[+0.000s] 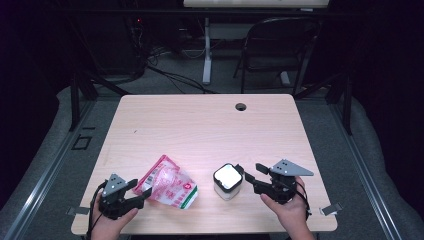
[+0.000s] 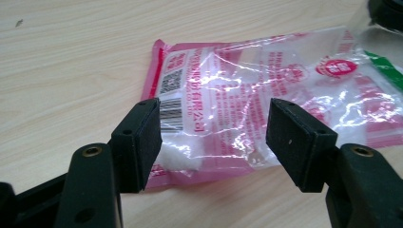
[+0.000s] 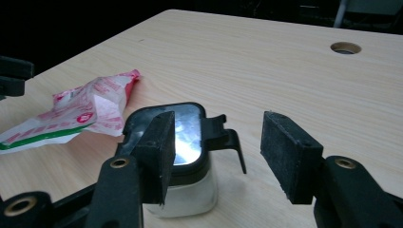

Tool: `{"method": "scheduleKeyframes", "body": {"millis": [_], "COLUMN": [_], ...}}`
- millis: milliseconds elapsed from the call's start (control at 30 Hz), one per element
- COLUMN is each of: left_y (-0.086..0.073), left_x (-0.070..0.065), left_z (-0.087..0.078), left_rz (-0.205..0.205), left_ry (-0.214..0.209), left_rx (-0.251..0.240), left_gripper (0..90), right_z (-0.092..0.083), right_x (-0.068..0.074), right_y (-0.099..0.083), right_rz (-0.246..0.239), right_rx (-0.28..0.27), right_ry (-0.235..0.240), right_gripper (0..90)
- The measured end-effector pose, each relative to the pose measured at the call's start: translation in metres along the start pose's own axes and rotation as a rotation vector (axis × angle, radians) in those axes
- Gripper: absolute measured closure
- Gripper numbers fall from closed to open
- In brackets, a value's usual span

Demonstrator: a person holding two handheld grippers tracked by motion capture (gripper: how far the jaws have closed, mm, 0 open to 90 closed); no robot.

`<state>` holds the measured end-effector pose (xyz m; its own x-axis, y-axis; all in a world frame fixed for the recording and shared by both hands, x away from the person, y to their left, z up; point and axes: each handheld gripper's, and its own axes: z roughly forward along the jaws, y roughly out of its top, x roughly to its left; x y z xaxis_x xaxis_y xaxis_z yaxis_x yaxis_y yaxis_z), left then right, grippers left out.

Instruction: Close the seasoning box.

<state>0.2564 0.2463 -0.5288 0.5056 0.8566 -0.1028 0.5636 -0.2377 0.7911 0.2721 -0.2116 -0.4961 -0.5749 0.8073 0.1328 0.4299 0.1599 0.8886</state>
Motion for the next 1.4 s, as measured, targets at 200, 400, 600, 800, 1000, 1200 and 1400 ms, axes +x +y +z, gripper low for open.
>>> {"method": "scheduleKeyframes", "body": {"millis": [200,400,600,800,1000,1200,1400], "left_y": [0.006,0.007,-0.005,-0.010,-0.014,-0.017,-0.019], "left_x": [0.015,0.024,0.033,0.044,0.049,0.055,0.058], "left_z": [0.009,0.014,0.013,0.016,0.020,0.024,0.027], "left_rz": [-0.023,-0.038,-0.084,-0.117,-0.122,-0.159,-0.165], "left_ry": [0.020,0.039,0.040,0.051,0.066,0.064,0.081], "left_rx": [0.000,-0.005,-0.010,-0.012,0.002,0.013,0.038], "left_gripper": [37.2,37.4,38.5,38.7,38.8,39.0,39.0], "right_z": [-0.003,-0.011,-0.020,-0.017,-0.016,-0.010,-0.003], "right_x": [-0.009,-0.019,-0.031,-0.043,-0.050,-0.052,-0.050], "right_y": [-0.003,-0.009,-0.021,-0.043,-0.052,-0.059,-0.063], "right_rz": [0.024,0.030,0.074,0.125,0.141,0.165,0.186], "right_rx": [-0.010,0.008,0.031,0.052,0.062,0.073,0.086], "right_ry": [-0.032,-0.061,-0.096,-0.138,-0.167,-0.194,-0.162], "right_gripper": [43.1,42.7,41.9,42.1,42.1,42.9,42.3]}}
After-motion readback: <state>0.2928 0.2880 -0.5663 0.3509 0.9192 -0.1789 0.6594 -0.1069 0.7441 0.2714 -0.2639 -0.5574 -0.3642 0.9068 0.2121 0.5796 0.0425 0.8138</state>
